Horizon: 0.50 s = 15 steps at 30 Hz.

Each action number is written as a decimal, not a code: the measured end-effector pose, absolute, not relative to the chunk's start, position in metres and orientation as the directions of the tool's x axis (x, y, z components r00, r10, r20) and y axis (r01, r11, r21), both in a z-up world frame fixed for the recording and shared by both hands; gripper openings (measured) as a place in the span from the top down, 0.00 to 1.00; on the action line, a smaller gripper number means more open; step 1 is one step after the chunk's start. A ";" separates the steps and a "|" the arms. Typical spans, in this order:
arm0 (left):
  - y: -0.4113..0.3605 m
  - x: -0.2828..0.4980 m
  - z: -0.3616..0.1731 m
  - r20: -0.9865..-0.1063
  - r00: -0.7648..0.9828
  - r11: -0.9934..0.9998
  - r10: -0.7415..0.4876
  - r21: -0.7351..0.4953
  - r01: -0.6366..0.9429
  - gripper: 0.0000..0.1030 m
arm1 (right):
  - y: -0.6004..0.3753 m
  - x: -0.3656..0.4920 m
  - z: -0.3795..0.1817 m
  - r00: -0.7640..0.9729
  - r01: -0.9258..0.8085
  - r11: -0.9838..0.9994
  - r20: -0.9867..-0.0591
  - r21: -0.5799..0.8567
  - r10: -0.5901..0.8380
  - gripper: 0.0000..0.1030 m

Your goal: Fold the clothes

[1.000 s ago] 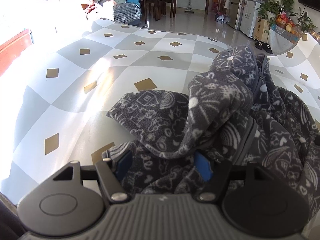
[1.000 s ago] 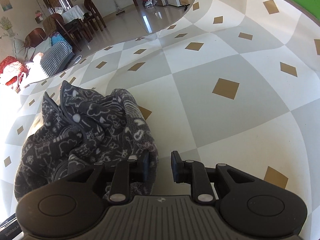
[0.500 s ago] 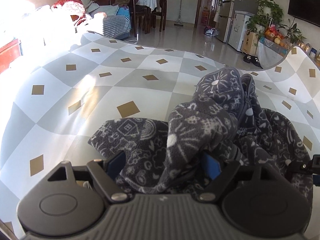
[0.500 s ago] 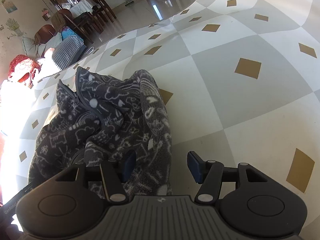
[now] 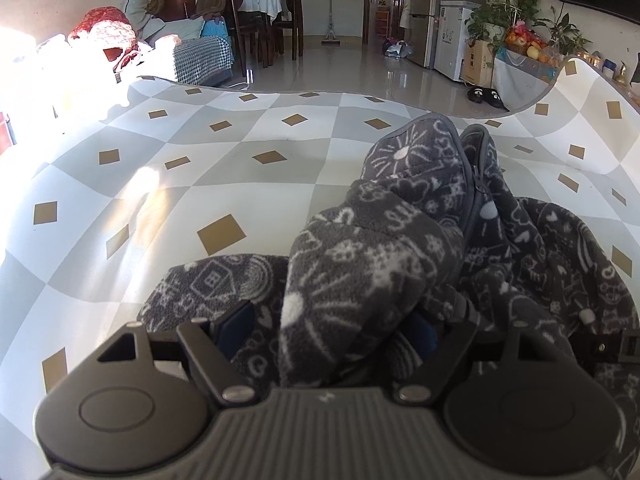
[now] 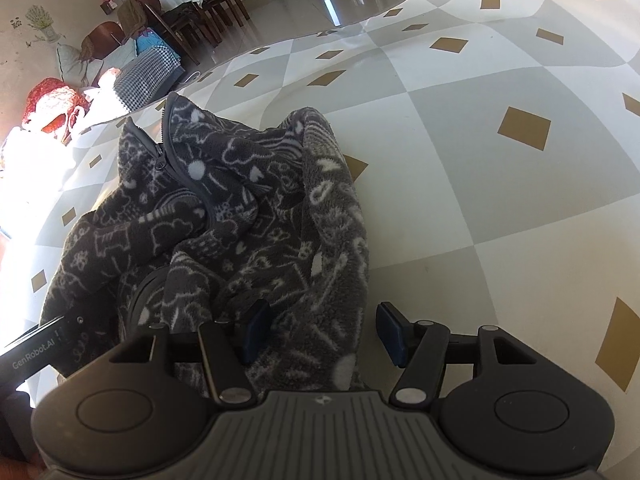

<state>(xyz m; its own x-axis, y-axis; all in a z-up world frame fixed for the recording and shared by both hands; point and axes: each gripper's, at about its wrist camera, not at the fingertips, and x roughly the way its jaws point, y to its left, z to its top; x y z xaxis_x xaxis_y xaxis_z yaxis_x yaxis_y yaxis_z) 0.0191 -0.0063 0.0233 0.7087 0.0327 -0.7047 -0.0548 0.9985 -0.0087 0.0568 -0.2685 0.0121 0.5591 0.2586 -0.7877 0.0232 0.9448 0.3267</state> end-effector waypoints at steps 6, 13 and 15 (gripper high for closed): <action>-0.001 0.027 0.019 -0.718 0.695 0.997 0.017 -0.040 -0.066 0.59 | -0.266 0.058 0.012 0.569 0.004 0.965 -0.794 0.262 0.213 0.77; 0.003 0.037 0.038 -0.691 0.721 0.998 0.051 0.012 -0.059 0.64 | -0.267 0.065 0.040 0.649 -0.062 0.983 -0.741 0.174 0.172 0.88; 0.006 0.043 0.044 -0.687 0.723 0.998 0.064 0.034 -0.057 0.64 | -0.271 0.069 0.049 0.663 -0.068 0.984 -0.729 0.165 0.168 0.88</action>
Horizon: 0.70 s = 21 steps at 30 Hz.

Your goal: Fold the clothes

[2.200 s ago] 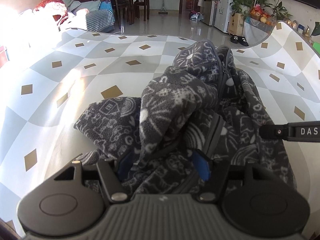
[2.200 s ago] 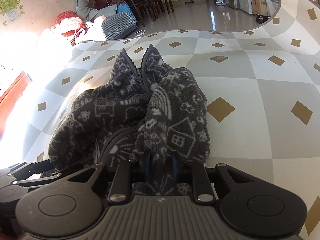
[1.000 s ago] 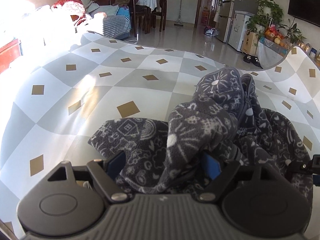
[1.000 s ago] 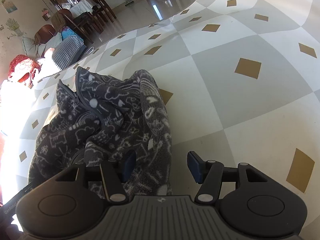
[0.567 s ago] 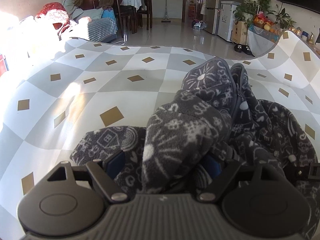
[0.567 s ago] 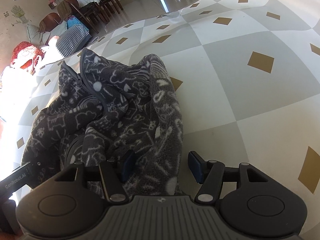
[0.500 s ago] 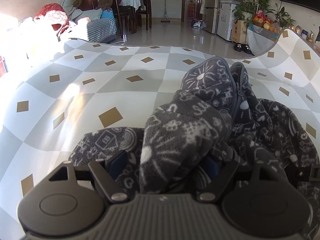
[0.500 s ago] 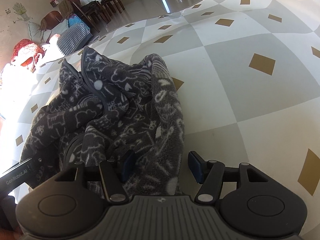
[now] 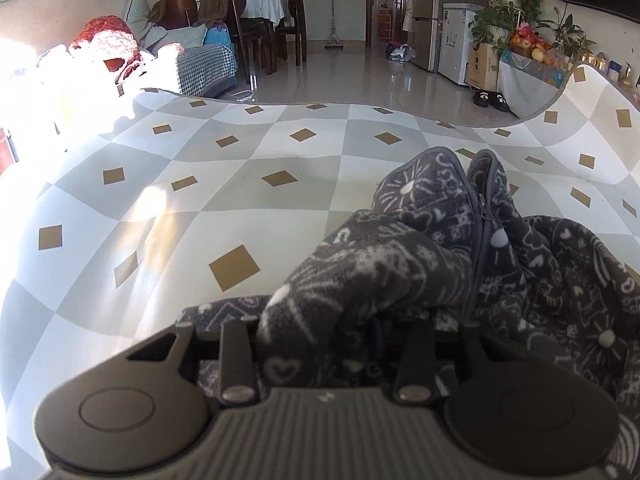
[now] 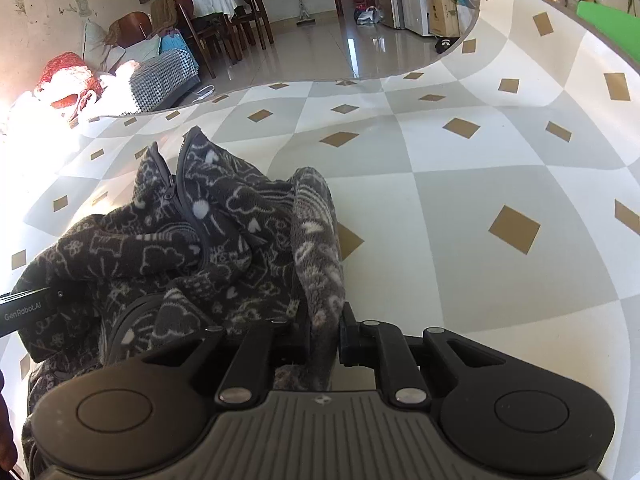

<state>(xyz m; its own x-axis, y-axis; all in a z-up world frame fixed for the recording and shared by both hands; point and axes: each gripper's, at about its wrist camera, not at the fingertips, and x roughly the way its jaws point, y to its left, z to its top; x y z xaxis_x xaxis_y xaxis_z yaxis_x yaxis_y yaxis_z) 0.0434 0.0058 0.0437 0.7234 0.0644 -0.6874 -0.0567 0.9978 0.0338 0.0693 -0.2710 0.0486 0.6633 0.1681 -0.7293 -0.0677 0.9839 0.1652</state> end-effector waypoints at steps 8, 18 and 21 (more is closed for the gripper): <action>0.009 0.073 0.069 -0.672 0.733 0.990 0.103 0.143 -0.009 0.64 | -0.297 0.102 0.078 0.698 -0.076 0.990 -0.702 0.119 0.138 0.89; 0.012 0.097 0.075 -0.725 0.687 0.980 0.054 0.170 0.102 0.49 | -0.330 0.137 0.060 0.533 -0.051 0.920 -0.768 0.389 0.355 0.49; 0.008 0.101 0.069 -0.732 0.680 0.978 0.042 0.168 0.120 0.36 | -0.323 0.138 0.047 0.478 -0.045 0.902 -0.784 0.430 0.397 0.46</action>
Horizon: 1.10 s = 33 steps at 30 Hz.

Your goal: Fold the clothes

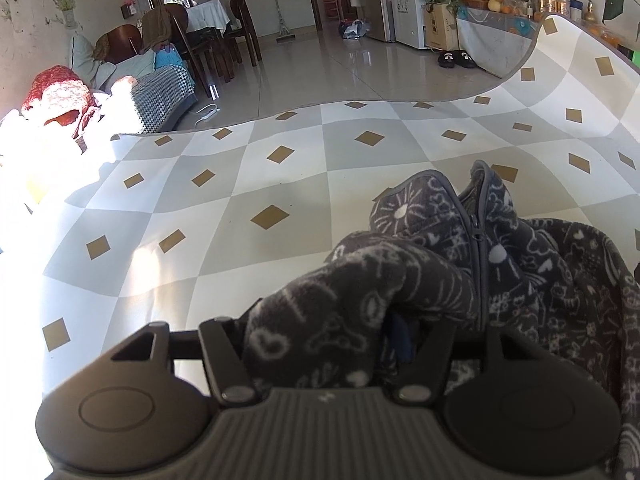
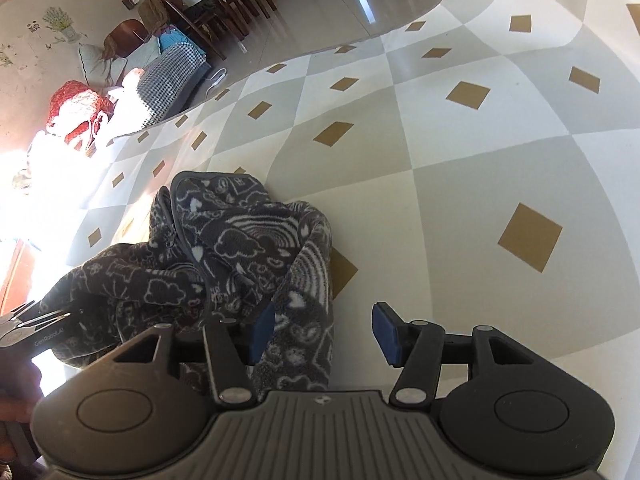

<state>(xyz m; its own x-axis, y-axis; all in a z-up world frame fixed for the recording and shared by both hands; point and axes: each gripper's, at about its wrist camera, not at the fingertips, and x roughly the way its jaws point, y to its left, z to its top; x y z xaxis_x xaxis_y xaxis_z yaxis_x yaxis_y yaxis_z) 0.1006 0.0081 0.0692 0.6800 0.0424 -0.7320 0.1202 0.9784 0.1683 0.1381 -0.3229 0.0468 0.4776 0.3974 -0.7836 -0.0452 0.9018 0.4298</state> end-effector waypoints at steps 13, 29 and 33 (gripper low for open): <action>0.003 0.124 0.039 -0.797 0.604 0.982 0.008 0.120 0.146 0.22 | -0.270 0.135 0.015 0.344 -0.195 0.929 -0.865 0.315 0.366 0.51; 0.009 0.151 0.034 -0.791 0.607 0.991 0.074 0.127 0.045 0.24 | -0.286 0.143 0.030 0.590 -0.205 0.979 -0.796 0.016 0.137 0.91; 0.015 0.158 0.037 -0.779 0.621 0.994 0.084 0.113 0.007 0.24 | -0.300 0.157 0.043 0.673 -0.115 0.991 -0.739 -0.062 0.032 0.93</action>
<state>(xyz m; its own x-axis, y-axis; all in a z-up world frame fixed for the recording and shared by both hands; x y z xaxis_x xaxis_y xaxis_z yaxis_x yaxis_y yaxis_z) 0.1585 0.0149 0.0370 0.6213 0.0840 -0.7791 0.0070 0.9936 0.1126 0.1574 -0.3001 0.0431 0.6734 0.0323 -0.7386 -0.1152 0.9914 -0.0616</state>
